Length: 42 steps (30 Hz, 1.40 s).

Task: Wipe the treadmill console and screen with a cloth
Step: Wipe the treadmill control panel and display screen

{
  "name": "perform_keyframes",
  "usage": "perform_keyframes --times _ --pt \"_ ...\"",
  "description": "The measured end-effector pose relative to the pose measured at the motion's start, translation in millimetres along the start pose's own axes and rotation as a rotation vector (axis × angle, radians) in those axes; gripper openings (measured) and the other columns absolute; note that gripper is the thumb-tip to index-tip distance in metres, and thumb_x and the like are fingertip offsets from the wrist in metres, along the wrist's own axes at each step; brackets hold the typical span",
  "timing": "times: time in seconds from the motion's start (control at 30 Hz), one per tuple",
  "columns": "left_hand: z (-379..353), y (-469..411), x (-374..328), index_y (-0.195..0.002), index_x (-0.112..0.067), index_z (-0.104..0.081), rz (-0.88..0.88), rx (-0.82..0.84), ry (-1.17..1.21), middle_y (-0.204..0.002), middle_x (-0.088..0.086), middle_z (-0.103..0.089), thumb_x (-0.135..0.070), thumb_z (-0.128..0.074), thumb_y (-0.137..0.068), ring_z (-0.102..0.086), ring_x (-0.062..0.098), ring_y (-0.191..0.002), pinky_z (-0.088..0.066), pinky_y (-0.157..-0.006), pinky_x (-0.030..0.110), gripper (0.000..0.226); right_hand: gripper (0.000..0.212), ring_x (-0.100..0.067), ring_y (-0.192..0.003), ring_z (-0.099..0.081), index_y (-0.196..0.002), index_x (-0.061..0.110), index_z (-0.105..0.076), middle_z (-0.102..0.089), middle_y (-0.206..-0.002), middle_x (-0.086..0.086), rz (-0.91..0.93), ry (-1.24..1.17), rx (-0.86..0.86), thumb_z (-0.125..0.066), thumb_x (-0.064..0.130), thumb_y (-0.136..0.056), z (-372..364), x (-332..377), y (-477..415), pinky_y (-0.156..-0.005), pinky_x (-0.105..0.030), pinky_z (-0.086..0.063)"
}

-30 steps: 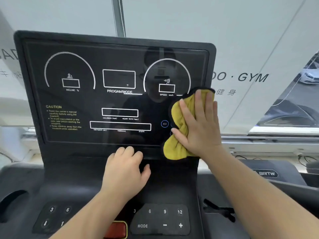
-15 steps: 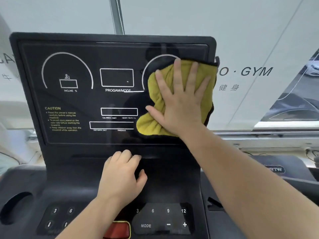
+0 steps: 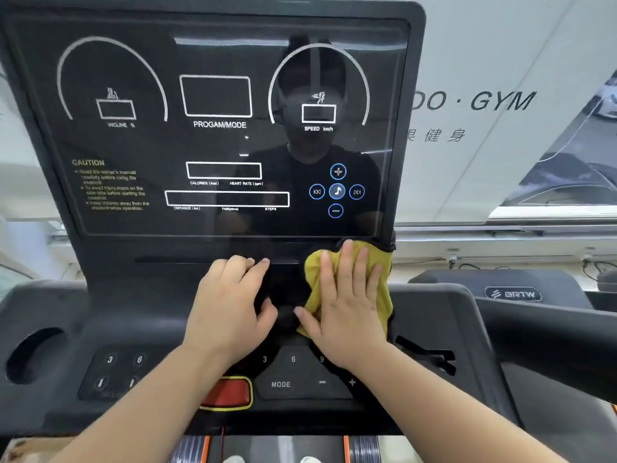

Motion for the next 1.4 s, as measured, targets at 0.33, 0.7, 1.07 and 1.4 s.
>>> perform_keyframes --times 0.33,0.7,1.07,1.4 --pt "-5 7 2 -0.132 -0.003 -0.064 -0.013 -0.007 -0.001 -0.116 0.016 -0.064 -0.027 -0.066 -0.074 -0.056 0.037 -0.106 -0.054 -0.088 0.047 0.062 0.082 -0.021 -0.154 0.03 -0.162 0.044 -0.004 0.021 -0.17 0.007 0.097 -0.082 0.312 -0.005 0.084 -0.09 11 -52 62 -0.126 -0.057 0.007" --pt "0 5 6 -0.131 -0.006 -0.064 -0.032 -0.002 -0.031 -0.115 0.014 -0.062 -0.026 -0.066 -0.074 -0.054 0.036 -0.103 -0.053 -0.083 0.046 0.061 0.081 -0.038 -0.158 -0.005 -0.161 0.027 -0.028 -0.011 -0.171 -0.006 0.199 -0.112 0.37 -0.013 0.077 -0.098 9 40 71 -0.12 -0.07 -0.013" --pt "2 21 12 -0.135 -0.003 -0.061 -0.102 0.063 -0.062 -0.136 0.016 -0.06 -0.029 -0.067 -0.073 -0.055 0.039 -0.127 -0.045 -0.106 0.052 0.067 0.083 -0.046 -0.15 -0.027 -0.159 0.037 -0.032 -0.012 -0.172 -0.007 -0.083 -0.047 0.391 -0.018 0.083 -0.092 18 -20 98 -0.117 -0.074 -0.018" --pt "4 74 71 -0.13 -0.012 -0.065 -0.054 0.218 -0.039 -0.134 0.01 -0.06 -0.044 -0.059 -0.079 -0.056 0.034 -0.122 -0.046 -0.101 0.05 0.061 0.093 -0.053 -0.151 -0.017 -0.165 0.024 -0.014 0.003 -0.17 -0.025 -0.245 0.019 0.38 -0.003 0.082 -0.092 11 45 60 -0.121 -0.069 -0.013"
Point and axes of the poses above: each hand's wrist, its own y-axis away from the middle knuckle, its own z-axis out of the back of the hand, x = y × z, the point moved 1 cm from there along -y, towards the middle knuckle
